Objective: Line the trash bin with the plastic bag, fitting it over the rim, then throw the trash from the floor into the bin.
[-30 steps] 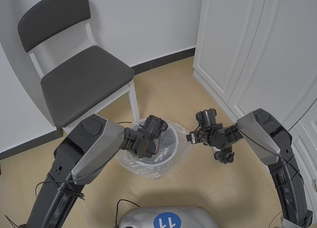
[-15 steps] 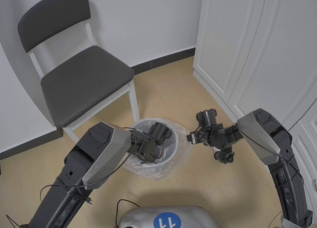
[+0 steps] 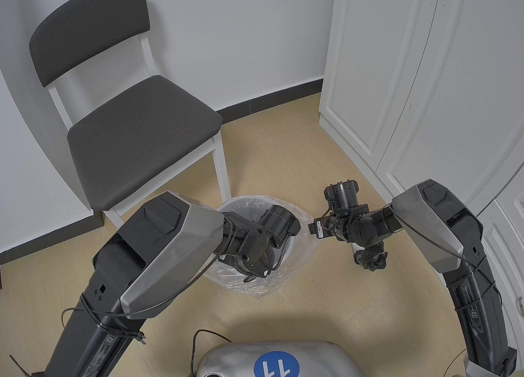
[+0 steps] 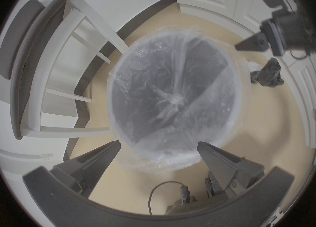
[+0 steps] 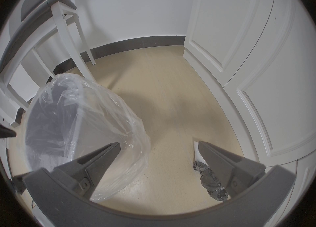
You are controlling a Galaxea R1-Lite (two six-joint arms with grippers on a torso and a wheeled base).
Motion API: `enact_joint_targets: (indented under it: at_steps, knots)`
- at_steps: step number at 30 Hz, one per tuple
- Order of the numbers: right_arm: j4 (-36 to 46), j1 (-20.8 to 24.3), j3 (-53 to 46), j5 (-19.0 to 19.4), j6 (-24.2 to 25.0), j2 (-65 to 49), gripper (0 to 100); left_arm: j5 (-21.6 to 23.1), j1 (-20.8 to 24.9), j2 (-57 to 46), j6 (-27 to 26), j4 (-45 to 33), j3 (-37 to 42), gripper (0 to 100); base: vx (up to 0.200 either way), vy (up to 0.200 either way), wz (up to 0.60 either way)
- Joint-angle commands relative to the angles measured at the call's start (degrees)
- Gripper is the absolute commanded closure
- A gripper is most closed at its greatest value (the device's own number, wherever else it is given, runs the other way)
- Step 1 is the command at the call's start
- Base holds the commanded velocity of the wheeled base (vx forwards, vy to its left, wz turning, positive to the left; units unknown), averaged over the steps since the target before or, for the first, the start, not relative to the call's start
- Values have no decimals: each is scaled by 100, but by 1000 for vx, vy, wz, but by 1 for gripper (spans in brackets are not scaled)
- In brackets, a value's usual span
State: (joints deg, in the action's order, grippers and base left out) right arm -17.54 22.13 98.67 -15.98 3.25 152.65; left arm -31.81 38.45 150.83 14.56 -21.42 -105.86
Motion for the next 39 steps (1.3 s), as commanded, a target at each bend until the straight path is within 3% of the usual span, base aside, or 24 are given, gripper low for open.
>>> enact_joint_targets:
  at_steps: [1, 4, 7, 11, 18, 20, 24, 28, 36, 39]
  knots:
    - [-4, 11, -6, -1, 0, 10, 0, 60, 137, -353, 39, 252, 277, 0, 0, 0, 0]
    - [-4, 20, -15, -1, 0, 10, 0, -19, 49, -98, -23, 463, -13, 0, 0, 0, 0]
    - [-4, 11, -32, -1, 8, 2, 0, -379, -118, 148, -111, 410, -347, 0, 0, 0, 0]
    - [-4, 2, -32, -1, 8, -25, 0, -405, -197, 95, -102, 331, -242, 0, 0, 0, 0]
    - [-12, -15, 3, -1, 26, -34, 0, 430, -241, -124, -498, 454, -66, 0, 0, 0, 0]
    - [-21, -24, -6, -1, 44, -51, 0, 377, -268, 7, -621, 533, -233, 0, 0, 0, 0]
    - [-12, -15, -32, 7, 61, -139, 0, -318, -338, 702, -814, 762, -873, 0, 0, 0, 0]
    - [-21, -15, -15, 7, 52, -104, 0, -397, -391, 948, -1253, 1368, -873, 0, 0, 0, 0]
    - [-162, 2, -41, 7, 44, -51, 0, -414, -505, 1053, -1429, 1861, -873, 0, 0, 0, 0]
    - [-267, 11, -76, 7, 26, -25, 0, -643, -584, 1080, -1535, 1957, -873, 0, 0, 0, 0]
